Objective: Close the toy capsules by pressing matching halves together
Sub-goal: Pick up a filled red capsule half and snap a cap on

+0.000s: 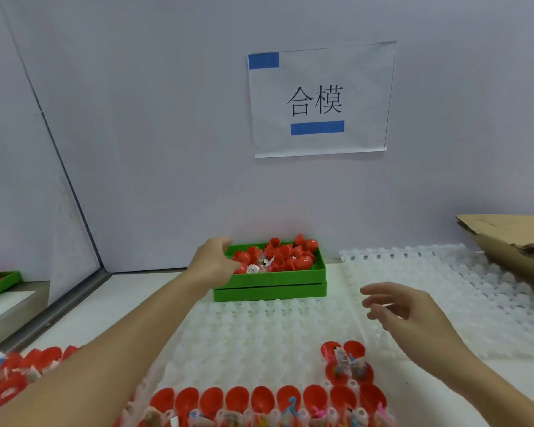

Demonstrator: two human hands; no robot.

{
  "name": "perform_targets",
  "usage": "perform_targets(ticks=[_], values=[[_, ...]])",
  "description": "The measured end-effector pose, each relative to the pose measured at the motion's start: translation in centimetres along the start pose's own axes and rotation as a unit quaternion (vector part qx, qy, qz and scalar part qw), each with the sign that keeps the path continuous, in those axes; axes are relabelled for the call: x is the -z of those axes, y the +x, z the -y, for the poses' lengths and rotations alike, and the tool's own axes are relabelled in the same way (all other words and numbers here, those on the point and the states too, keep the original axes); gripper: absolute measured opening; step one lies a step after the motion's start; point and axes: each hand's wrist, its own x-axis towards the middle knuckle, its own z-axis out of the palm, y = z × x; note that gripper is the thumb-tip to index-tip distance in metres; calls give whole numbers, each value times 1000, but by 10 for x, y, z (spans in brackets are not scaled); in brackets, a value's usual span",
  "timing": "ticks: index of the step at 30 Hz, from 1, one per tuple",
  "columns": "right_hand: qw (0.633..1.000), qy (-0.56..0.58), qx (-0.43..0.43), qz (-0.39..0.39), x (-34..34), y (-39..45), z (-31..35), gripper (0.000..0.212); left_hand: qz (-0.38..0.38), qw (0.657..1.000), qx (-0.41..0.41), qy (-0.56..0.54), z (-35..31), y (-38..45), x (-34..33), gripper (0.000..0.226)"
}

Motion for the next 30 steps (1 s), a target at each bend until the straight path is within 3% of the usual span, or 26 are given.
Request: perform_targets(ticks=[4,8,12,20,26,30], values=[[1000,-6,27,3,-8,-19,-6,34,13,992,-84,88,-3,-41,-4,29],[995,-37,58,70,-15,-35,-4,29,90,981,-152,85,-21,-90,-29,14],[992,-54,75,81,-12,-45,-5,22,137,978,-150,52,-20,-121,-73,15],[993,-79,73,42,-10,-47,-12,25,175,969,-154,78,-10,-119,-99,43],[993,-78,71,51,-15,-46,-19,24,201,960,-155,119,-9,-116,-104,46],[993,-75,74,48,-17,-46,-23,25,189,967,-153,76,-10,-119,-104,40]])
